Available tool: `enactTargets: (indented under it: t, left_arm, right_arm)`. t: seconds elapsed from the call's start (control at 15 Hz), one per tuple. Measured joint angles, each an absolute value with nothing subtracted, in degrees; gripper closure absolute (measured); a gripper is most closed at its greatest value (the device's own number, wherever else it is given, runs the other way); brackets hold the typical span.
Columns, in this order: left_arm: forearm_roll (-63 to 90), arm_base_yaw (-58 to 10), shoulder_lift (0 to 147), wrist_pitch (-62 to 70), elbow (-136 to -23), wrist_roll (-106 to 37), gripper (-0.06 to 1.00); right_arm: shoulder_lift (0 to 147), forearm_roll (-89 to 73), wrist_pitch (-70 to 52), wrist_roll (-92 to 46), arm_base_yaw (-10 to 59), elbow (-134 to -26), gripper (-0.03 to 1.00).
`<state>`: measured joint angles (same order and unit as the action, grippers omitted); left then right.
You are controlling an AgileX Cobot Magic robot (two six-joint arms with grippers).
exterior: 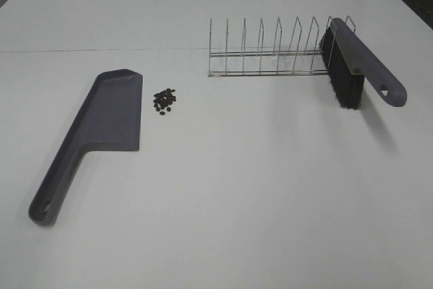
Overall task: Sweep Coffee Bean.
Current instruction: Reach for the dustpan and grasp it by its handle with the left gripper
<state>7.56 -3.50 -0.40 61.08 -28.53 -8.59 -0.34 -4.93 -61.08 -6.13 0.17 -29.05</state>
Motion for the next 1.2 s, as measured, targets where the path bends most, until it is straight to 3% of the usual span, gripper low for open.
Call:
enactTargets:
  t: [1.2]
  left_arm:
    - [7.6,-3.5,-0.4,61.1,-28.5,-8.6,0.29]
  right_arm:
    - [-0.3,-4.9,-61.1,-6.1,0.2,-29.0,0.21]
